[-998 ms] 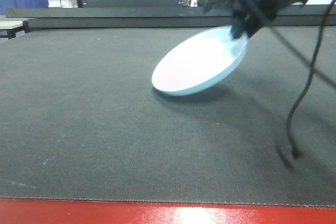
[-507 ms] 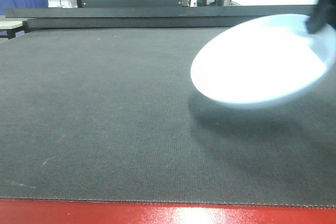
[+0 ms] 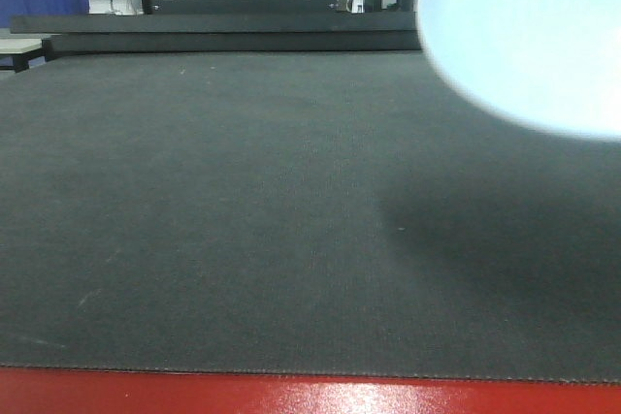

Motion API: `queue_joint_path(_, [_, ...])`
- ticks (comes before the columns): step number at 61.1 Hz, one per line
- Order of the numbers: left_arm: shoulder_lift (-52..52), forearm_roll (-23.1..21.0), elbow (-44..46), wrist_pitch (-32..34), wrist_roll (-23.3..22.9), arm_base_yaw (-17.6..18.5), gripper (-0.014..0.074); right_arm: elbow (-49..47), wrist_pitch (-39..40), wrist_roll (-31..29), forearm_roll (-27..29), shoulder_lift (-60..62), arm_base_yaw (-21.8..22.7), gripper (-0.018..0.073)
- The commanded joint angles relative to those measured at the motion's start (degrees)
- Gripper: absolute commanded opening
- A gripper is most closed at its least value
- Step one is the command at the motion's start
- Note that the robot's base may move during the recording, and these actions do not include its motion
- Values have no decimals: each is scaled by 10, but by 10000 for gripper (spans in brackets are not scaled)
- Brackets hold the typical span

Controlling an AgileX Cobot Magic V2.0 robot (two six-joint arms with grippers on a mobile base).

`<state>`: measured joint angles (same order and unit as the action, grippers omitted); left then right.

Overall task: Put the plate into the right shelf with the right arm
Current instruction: 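Close the right gripper on the plate rim and lift it, then drive the base to the shelf of blue bins holding the plate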

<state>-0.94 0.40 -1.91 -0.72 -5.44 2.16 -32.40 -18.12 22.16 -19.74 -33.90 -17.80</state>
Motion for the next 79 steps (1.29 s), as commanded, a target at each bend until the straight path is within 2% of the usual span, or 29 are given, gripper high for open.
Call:
queue_joint_path(1, [-7,0,-4,51,-3,1,-47,-17,41,-14,-19,62,2,55])
queue_joint_path(8, [-7,0,-4,51,-3,1,-47,-22,25,-36,-34,131,2,55])
queue_joint_path(21, [-7,0,-4,51,-3,1,-47,-44,-11,-38,-37,189,2,55])
queue_joint_path(79, [-7,0,-4,51,-3,1,-47,-47,5,-38,-37,193,2,55])
